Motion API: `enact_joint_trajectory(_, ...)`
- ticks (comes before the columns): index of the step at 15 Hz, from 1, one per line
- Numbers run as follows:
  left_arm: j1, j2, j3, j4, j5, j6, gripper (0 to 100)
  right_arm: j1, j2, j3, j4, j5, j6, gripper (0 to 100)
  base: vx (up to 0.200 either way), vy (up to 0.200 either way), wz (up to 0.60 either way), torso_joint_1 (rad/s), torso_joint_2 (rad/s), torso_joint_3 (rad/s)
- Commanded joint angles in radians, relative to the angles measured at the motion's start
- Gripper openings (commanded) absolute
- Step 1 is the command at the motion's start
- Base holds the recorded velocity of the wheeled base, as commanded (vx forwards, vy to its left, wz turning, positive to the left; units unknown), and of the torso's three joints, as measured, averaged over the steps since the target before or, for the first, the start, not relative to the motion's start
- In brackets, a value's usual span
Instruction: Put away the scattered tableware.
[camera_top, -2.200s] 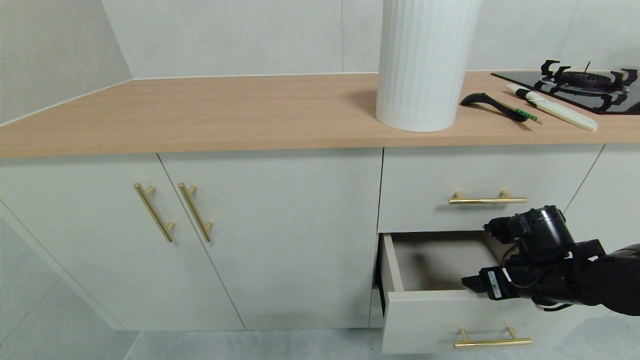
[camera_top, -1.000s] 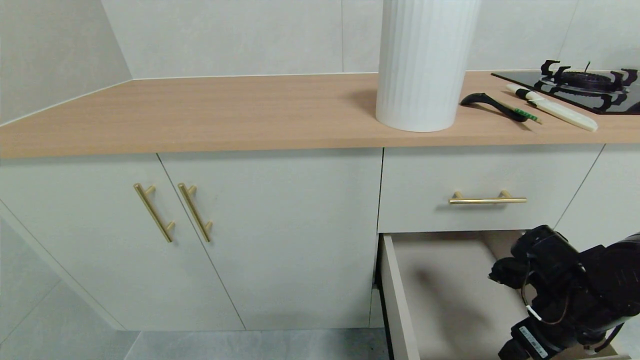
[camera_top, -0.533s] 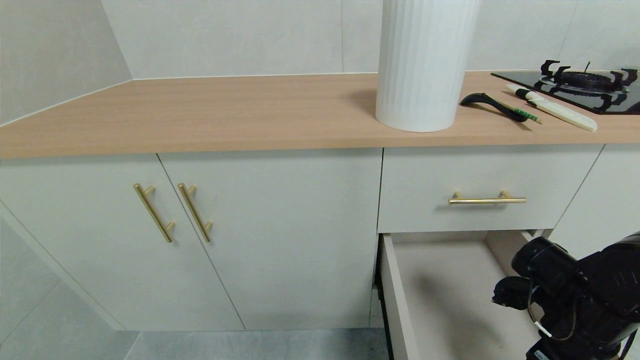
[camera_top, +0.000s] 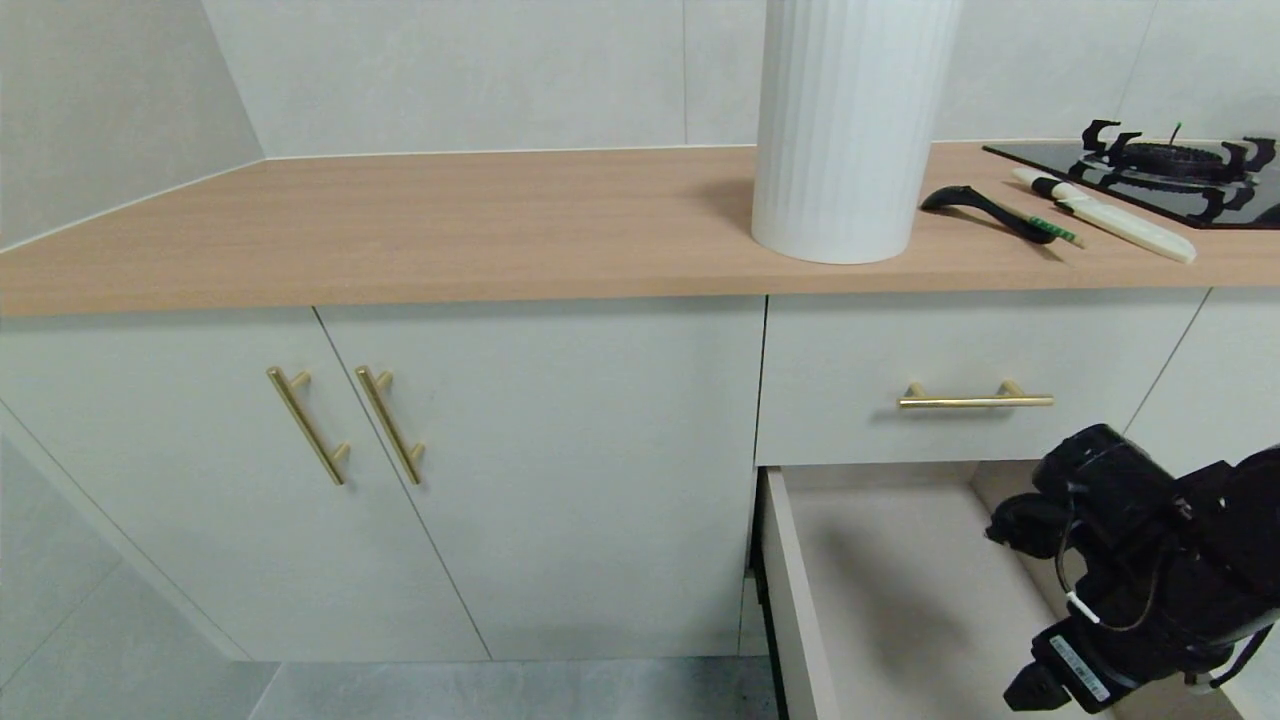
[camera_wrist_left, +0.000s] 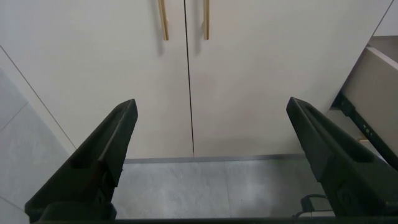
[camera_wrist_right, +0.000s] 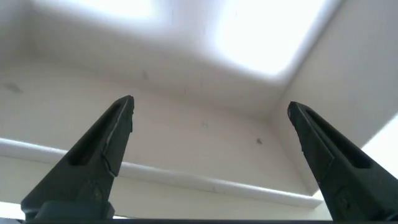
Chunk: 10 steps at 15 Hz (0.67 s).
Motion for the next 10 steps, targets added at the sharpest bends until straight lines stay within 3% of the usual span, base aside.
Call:
enact_joint_trajectory(1,0.0,0.0,0.0,0.001,0.0,0.0,100,-0.002,-0.09,-0.006,-0.05,0.0,0.008,100,0.0,0.0,0.0,0.0,0.0,0.0)
enact_joint_trajectory(10,0.0,0.0,0.0,-0.001,0.0,0.0,100,-0.006,-0.404,0.008,-0.177,0.002,0.011,100,0.0,0.0,0.0,0.0,0.0,0.0)
